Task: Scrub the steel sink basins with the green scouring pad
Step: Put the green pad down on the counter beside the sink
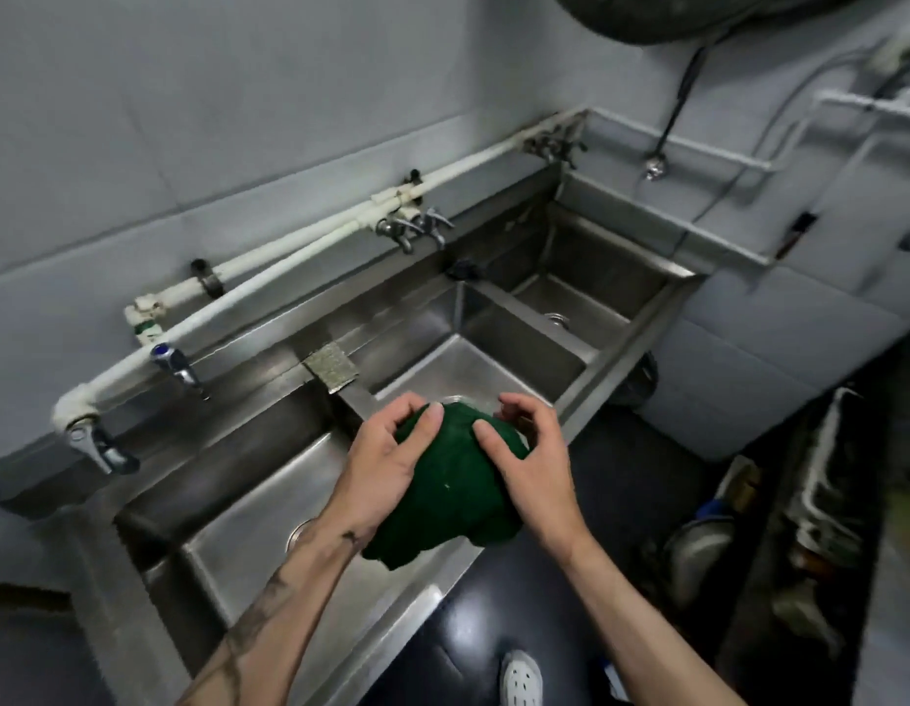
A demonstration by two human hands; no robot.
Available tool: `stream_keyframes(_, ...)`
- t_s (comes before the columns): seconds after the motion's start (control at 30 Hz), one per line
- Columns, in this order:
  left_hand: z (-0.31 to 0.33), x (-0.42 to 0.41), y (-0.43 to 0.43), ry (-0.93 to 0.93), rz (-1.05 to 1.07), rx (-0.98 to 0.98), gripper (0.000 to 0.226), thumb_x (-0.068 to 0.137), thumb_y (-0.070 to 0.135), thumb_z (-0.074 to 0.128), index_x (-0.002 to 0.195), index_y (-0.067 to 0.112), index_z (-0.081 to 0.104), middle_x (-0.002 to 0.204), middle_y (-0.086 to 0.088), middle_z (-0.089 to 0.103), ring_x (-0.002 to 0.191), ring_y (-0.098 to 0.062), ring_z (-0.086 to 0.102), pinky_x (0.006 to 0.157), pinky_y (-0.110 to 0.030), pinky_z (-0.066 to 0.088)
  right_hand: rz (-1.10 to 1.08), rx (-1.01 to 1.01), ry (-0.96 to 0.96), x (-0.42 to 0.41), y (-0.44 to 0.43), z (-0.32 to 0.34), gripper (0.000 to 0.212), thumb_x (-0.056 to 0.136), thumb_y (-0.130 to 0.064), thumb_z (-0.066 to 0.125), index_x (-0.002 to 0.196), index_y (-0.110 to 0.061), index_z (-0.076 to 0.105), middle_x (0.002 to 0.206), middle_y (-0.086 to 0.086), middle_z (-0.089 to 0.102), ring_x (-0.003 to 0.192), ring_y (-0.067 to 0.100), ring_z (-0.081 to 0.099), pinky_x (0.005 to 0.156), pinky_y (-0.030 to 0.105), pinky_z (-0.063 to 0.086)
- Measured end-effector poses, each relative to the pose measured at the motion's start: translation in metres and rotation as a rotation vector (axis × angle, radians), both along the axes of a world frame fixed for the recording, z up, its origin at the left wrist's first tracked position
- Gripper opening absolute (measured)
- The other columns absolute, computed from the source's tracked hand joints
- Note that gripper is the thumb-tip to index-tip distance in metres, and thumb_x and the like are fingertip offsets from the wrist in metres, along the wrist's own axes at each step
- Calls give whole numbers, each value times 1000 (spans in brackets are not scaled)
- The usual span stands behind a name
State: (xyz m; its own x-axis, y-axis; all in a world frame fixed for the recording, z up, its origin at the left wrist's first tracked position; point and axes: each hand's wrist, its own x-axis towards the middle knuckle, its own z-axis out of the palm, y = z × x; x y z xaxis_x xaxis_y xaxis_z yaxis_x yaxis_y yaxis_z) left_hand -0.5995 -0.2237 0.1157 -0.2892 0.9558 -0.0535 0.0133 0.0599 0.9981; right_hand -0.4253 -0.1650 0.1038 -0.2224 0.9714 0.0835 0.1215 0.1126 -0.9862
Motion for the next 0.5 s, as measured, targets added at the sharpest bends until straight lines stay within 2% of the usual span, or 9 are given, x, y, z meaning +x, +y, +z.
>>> stream_keyframes(0.07,12,33,13,30,-89,19,42,92,64,66,90,21,67,80,2,71,74,-9,67,68,-26,54,-119,-117,89,33,-7,1,39,86,-47,79,119,-32,64,121,-3,66,116,9,64,93,12,50)
stream_keyframes(0.1,18,50,18,28,-123,25,41,93,62,66,90,22,68,81,1,71,74,-10,67,67,-26,55,-177,-172,135,50,-14,2,40,86,-50,75,119,-30,65,118,-3,68,115,13,66,90,13,51)
stream_keyframes(0.2,31,98,31,-15,-220,53,34,100,52,64,91,20,68,83,-2,72,76,-11,69,68,-25,56,-339,-389,274,103,-42,1,73,68,-83,70,117,-29,65,109,-7,75,108,10,71,81,19,55)
stream_keyframes(0.27,39,132,38,-52,-259,62,39,98,54,65,90,16,66,85,-15,67,80,-19,63,76,-35,52,-288,-558,386,139,-63,-2,86,59,-92,68,117,-29,69,111,-6,78,107,11,73,86,24,55)
stream_keyframes(0.3,42,147,40,-68,-269,65,42,97,55,65,91,13,65,88,-23,65,81,-24,60,79,-41,49,-221,-631,415,151,-72,-3,88,63,-91,66,121,-26,72,116,0,78,110,15,73,93,28,53)
stream_keyframes(0.33,45,167,43,-72,-284,66,44,97,55,65,91,11,64,88,-24,63,82,-25,57,80,-44,47,-167,-672,432,165,-78,-3,86,70,-88,63,125,-22,73,121,5,76,113,19,71,99,32,50)
stream_keyframes(0.4,49,208,47,-64,-323,67,39,100,51,65,88,13,65,83,-12,64,79,-22,57,78,-44,46,-123,-652,469,195,-83,0,72,84,-72,68,129,-17,71,126,11,73,118,24,69,104,37,50)
stream_keyframes(0.43,50,228,49,-49,-335,61,37,100,50,64,86,15,65,81,-6,65,78,-20,58,77,-43,47,-161,-635,494,209,-83,1,67,83,-60,77,131,-14,68,127,13,73,121,26,69,104,39,52)
stream_keyframes(0.5,54,262,54,-1,-334,66,35,99,51,64,83,19,65,80,-2,68,77,-18,61,76,-42,48,-275,-609,602,240,-80,2,72,76,-37,90,136,-11,60,127,14,72,121,28,69,95,37,58)
